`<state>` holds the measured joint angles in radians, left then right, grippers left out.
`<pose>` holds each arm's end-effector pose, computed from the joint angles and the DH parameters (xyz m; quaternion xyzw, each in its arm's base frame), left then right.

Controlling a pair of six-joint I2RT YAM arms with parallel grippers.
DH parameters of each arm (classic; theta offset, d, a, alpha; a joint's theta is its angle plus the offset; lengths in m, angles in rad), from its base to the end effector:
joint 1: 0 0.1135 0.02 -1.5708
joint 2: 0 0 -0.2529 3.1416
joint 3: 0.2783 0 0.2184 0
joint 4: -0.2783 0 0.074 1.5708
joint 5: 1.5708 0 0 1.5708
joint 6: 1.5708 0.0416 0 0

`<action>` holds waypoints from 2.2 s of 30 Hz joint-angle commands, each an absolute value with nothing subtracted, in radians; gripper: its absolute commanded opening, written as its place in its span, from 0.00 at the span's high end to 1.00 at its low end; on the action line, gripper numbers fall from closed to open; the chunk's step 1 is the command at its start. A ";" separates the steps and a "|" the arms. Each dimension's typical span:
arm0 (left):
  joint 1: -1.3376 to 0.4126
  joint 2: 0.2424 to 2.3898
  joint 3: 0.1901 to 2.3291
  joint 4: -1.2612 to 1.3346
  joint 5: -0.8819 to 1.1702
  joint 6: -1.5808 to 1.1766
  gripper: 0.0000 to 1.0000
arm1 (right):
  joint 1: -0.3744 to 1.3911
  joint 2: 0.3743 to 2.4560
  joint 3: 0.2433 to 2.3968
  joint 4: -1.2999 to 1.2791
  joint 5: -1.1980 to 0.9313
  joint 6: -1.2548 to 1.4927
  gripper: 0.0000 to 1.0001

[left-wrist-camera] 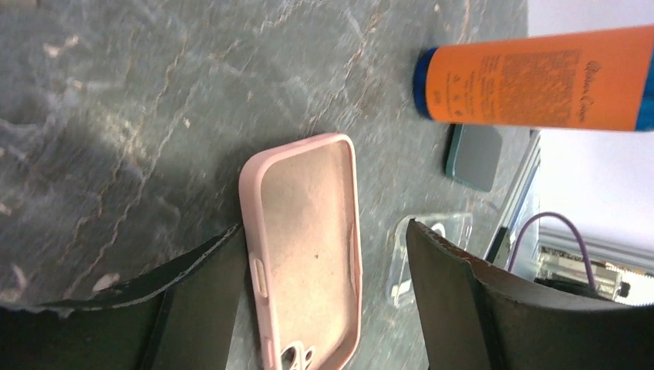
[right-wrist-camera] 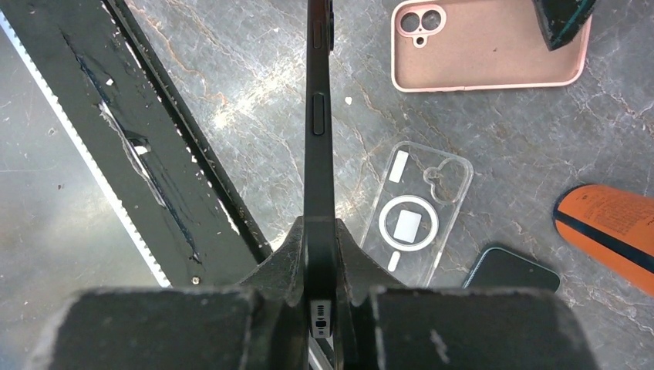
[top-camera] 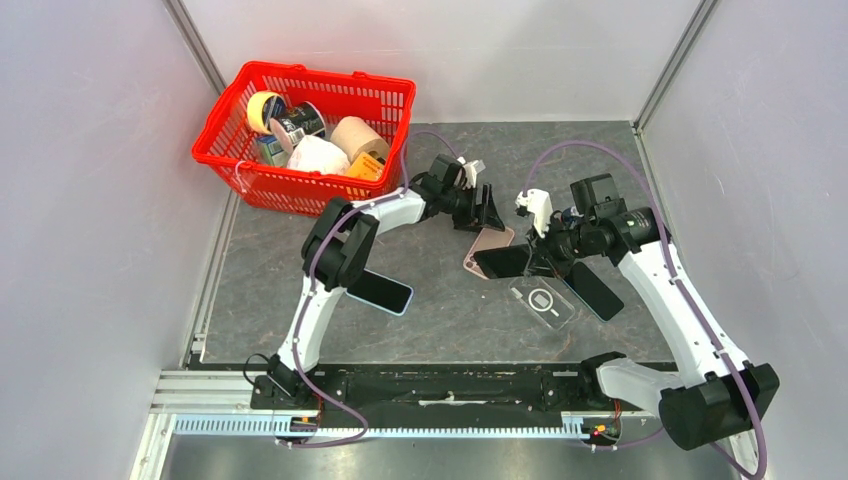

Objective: Take the phone out of the phone case
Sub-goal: Place the phone case at the center of the board, then place the phone at the center of the board.

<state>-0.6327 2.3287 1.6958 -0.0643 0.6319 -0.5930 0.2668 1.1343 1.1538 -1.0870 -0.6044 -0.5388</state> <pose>0.3735 -0.3043 0.1523 0.1485 0.8585 -0.4616 0.1670 0.1617 0.0687 0.3120 -0.4306 0.8216 0.2534 0.2746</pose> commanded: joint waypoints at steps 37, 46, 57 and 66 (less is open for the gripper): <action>-0.765 1.688 1.377 -0.379 0.992 0.206 0.43 | 0.308 1.342 1.271 -1.130 -0.920 -0.692 1.00; -0.730 1.765 1.411 -0.427 1.014 0.168 0.98 | 0.308 1.311 1.223 -1.067 -0.861 -0.654 0.55; -0.593 1.822 1.321 -0.158 0.710 -0.182 0.98 | 0.308 1.132 1.145 -0.894 -0.645 -0.508 0.03; -0.567 1.944 1.361 -0.127 0.529 -0.303 0.98 | 0.308 1.087 1.090 -0.908 -0.652 -0.508 0.03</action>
